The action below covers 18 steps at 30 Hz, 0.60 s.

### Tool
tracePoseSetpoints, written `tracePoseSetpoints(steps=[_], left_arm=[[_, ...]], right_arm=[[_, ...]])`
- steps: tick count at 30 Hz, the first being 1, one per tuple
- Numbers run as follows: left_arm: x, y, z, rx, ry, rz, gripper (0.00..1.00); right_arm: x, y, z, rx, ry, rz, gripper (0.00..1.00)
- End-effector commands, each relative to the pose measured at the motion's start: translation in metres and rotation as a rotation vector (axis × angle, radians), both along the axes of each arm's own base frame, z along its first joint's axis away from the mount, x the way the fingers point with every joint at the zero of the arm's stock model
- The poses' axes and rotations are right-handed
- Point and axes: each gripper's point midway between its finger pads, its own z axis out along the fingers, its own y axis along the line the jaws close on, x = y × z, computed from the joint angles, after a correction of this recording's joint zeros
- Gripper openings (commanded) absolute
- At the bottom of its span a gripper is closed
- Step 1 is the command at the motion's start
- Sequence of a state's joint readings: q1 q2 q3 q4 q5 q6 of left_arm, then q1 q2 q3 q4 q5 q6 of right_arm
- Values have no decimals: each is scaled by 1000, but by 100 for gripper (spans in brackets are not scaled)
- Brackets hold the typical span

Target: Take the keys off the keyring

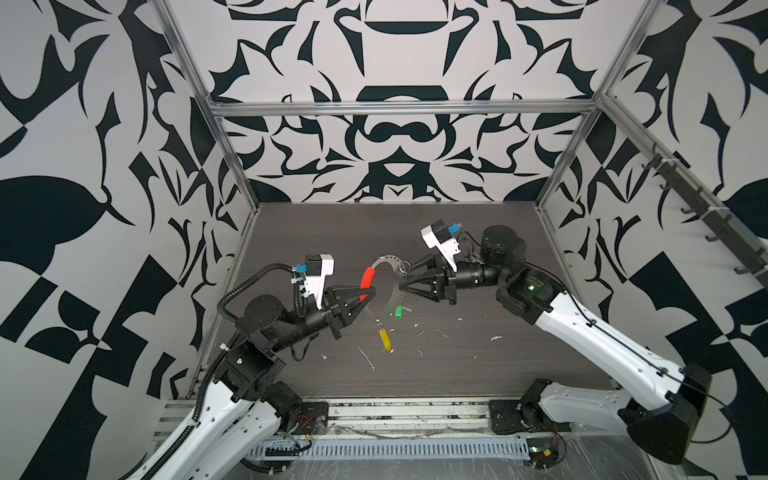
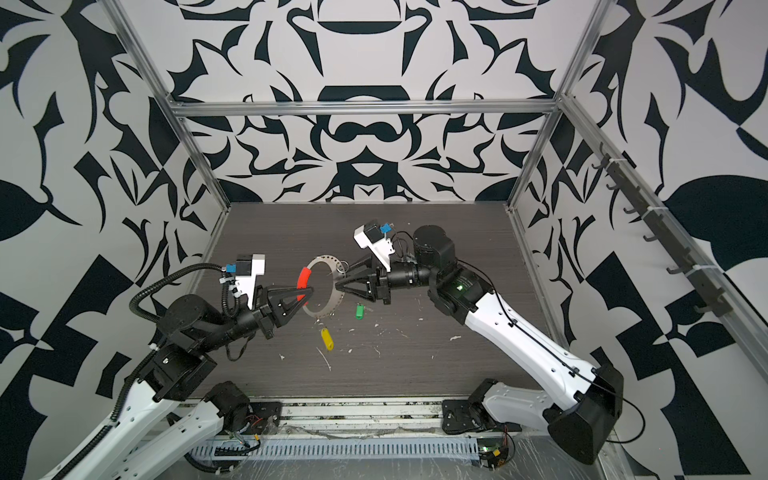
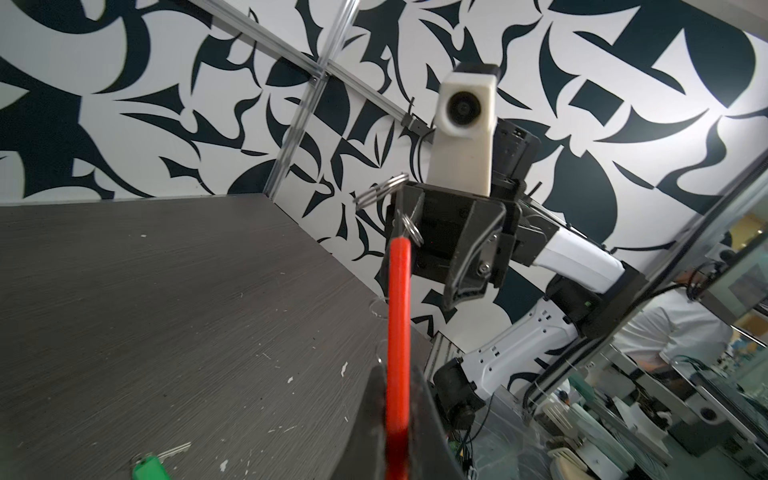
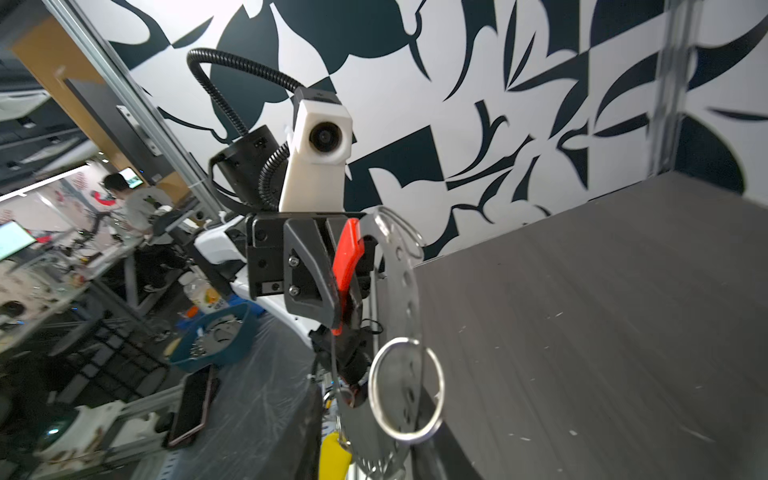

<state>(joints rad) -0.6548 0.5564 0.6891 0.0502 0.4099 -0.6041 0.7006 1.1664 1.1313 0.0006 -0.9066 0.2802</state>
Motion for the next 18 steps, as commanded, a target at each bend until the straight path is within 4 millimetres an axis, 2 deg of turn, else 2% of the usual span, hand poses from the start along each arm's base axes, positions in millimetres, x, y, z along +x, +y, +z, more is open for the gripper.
tracePoseSetpoints(steps=[1,4,7,18], left_arm=[[17,16,21,-69,23,136,0],[32,23,22,-92,78,223,0],[41,29,27,-125,97,276,0],[56,41,44,-183,89,381,0]], right_arm=[[4,-12,23,52,-98,-98,41],[14,-18,14,39,-107,-185,44],[18,-17,6,26,-75,-202,44],[1,13,-9,2,-109,-225,40]])
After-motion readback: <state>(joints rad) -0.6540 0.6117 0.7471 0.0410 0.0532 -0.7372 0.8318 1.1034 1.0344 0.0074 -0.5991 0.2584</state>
